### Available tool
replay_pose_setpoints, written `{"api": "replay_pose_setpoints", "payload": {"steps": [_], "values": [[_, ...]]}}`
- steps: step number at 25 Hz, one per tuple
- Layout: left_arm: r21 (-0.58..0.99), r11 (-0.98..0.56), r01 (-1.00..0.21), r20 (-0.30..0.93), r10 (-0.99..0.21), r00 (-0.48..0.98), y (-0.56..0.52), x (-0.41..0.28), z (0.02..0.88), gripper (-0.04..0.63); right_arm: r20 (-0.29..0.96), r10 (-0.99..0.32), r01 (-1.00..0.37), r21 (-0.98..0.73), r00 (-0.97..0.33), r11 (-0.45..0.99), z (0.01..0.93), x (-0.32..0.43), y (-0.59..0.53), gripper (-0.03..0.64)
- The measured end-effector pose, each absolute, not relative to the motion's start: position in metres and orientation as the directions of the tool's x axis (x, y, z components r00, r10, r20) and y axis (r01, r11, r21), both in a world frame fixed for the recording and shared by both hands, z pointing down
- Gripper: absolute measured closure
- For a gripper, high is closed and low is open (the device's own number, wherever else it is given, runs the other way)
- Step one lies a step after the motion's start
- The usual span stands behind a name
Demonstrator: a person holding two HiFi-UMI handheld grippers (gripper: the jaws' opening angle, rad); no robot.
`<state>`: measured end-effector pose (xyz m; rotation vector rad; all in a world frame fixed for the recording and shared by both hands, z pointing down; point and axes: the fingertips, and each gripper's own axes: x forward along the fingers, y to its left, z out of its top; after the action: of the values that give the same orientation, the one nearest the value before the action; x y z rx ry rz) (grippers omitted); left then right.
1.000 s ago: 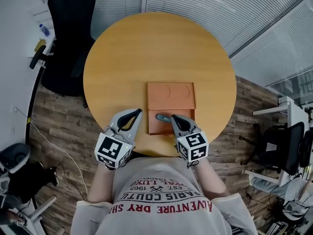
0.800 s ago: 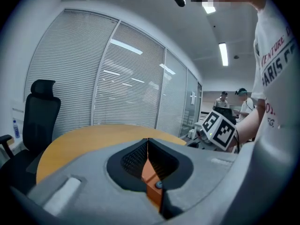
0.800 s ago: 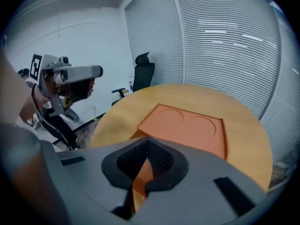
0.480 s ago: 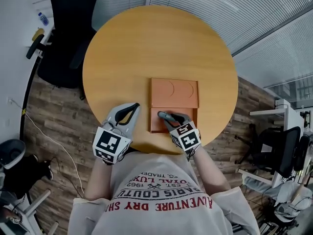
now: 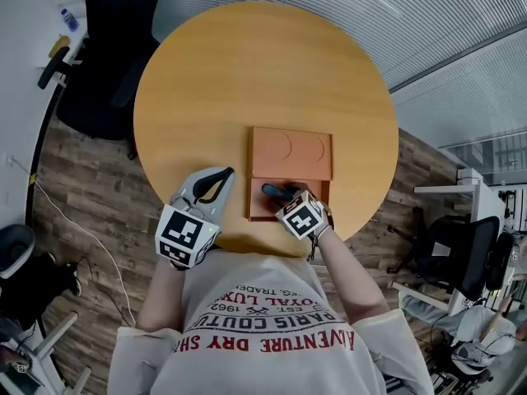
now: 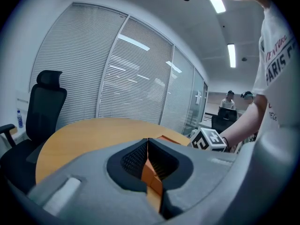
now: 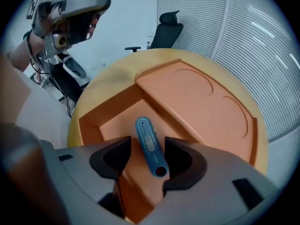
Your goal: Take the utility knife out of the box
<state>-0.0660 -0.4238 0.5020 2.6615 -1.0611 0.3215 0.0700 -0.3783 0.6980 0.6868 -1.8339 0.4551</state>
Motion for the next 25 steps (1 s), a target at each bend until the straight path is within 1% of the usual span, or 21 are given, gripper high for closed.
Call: {"api": "replay_pose_setpoints", "payload": {"steps": [5,12,19,25], "values": [[0.157,-0.694,-0.703,0.307,-0.642,0.702,-0.425,-0.066,0.505,0.584,0.953,-0.196,-0.620,0.011,-0.231,0.784,0.712,0.074,-0.377,0.387],[0.157,-0.686,-0.710,0.318,-0.646,0.694,-0.422,-0.068,0.506,0.584,0.950,-0.183,-0.624,-0.016,-0.253,0.781,0.712,0.075,-0.378,0.407],[0.151,-0.675,-0.722,0.320,-0.658,0.682,-0.420,-0.072,0.506,0.584,0.950,-0.181,-0.630,-0.021,-0.254,0.777,0.713,0.075,-0.375,0.471],[0.280,-0.649,-0.708,0.246,-0.664,0.706,-0.417,-0.076,0.494,0.584,0.941,-0.211,-0.661,-0.019,-0.266,0.750,0.712,0.074,-0.373,0.479]]}}
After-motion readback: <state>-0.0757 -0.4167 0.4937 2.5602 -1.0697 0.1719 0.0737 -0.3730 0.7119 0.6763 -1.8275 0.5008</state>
